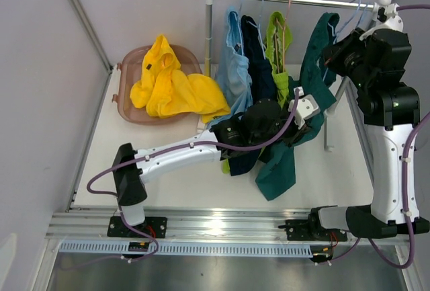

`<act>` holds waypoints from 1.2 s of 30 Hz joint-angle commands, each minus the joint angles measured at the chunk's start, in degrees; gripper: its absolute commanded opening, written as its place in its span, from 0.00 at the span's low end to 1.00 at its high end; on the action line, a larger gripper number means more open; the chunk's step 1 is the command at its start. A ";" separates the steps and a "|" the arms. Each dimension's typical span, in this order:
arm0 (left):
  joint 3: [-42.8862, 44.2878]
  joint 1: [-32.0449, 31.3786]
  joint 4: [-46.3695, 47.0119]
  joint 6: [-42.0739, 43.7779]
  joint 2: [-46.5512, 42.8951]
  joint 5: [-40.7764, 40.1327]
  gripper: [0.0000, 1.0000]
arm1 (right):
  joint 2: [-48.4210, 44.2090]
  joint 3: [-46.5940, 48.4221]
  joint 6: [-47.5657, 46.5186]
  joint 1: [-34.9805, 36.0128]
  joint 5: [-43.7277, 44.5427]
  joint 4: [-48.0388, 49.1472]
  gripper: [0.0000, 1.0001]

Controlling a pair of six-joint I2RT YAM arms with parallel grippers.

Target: Remove the shorts from the hanger

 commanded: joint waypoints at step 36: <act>-2.33 -9.30 -16.17 -8.11 -10.05 -31.53 0.00 | -0.87 12.72 -2.55 -8.62 -14.55 -13.24 0.00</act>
